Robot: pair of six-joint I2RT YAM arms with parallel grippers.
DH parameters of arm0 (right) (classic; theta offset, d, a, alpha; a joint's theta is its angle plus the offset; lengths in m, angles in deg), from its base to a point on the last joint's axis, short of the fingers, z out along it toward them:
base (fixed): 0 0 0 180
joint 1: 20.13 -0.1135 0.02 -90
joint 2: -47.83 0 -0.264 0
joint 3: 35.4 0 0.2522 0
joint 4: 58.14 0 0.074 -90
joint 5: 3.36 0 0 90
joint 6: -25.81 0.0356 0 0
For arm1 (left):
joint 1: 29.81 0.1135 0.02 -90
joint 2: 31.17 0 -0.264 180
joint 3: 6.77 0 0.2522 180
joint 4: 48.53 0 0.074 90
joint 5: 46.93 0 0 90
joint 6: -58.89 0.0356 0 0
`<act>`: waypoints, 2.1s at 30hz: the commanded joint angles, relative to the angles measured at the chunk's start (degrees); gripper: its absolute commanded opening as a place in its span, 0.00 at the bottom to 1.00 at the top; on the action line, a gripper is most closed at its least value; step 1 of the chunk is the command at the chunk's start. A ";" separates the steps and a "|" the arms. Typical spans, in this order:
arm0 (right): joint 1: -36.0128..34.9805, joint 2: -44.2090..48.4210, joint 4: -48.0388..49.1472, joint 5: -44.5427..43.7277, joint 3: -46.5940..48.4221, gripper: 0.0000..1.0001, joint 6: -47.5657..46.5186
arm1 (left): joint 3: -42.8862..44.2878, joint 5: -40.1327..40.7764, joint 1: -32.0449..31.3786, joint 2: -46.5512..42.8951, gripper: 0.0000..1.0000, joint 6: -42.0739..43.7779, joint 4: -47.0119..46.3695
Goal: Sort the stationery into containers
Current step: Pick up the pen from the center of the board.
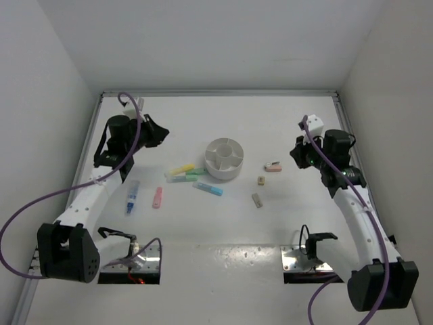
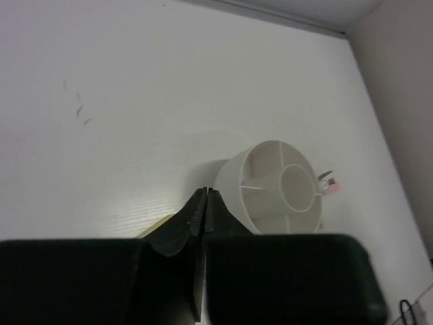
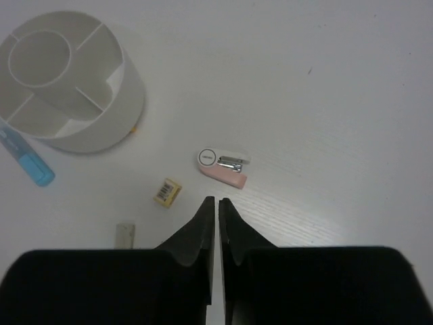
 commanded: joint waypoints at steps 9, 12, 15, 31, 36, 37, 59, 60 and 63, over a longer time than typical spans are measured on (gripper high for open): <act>-1.23 -21.74 -14.24 2.12 13.39 0.75 -10.75 | 16.05 25.84 -6.98 7.59 0.93 2.75 17.78; -1.23 -26.51 -19.44 11.40 16.65 0.43 -18.40 | 13.07 25.86 -7.60 6.10 0.94 3.45 17.78; -1.23 -25.81 -20.06 19.69 17.27 0.09 -26.03 | 10.34 25.86 -7.60 2.85 0.35 4.68 17.17; -2.28 -29.24 -12.15 21.53 9.98 0.66 -56.39 | 11.29 28.76 -7.60 9.60 0.86 -2.61 22.70; -2.81 -29.66 -23.87 33.56 18.22 0.22 -50.67 | 10.77 25.43 -7.60 12.41 0.26 -0.08 22.70; -2.81 -30.20 -26.19 37.33 21.72 0.09 -49.89 | 11.37 24.29 -7.60 13.55 0.18 1.16 22.70; -1.58 -24.75 -35.61 47.12 21.22 0.31 -53.21 | 23.60 10.31 -13.49 37.03 0.52 39.92 28.94; -1.58 -24.75 -36.14 47.12 21.83 0.31 -53.22 | 22.38 10.30 -13.49 37.03 0.57 41.23 28.94; -1.58 -24.75 -36.67 47.12 21.84 0.31 -54.36 | 21.75 9.34 -11.56 36.32 0.61 42.13 27.37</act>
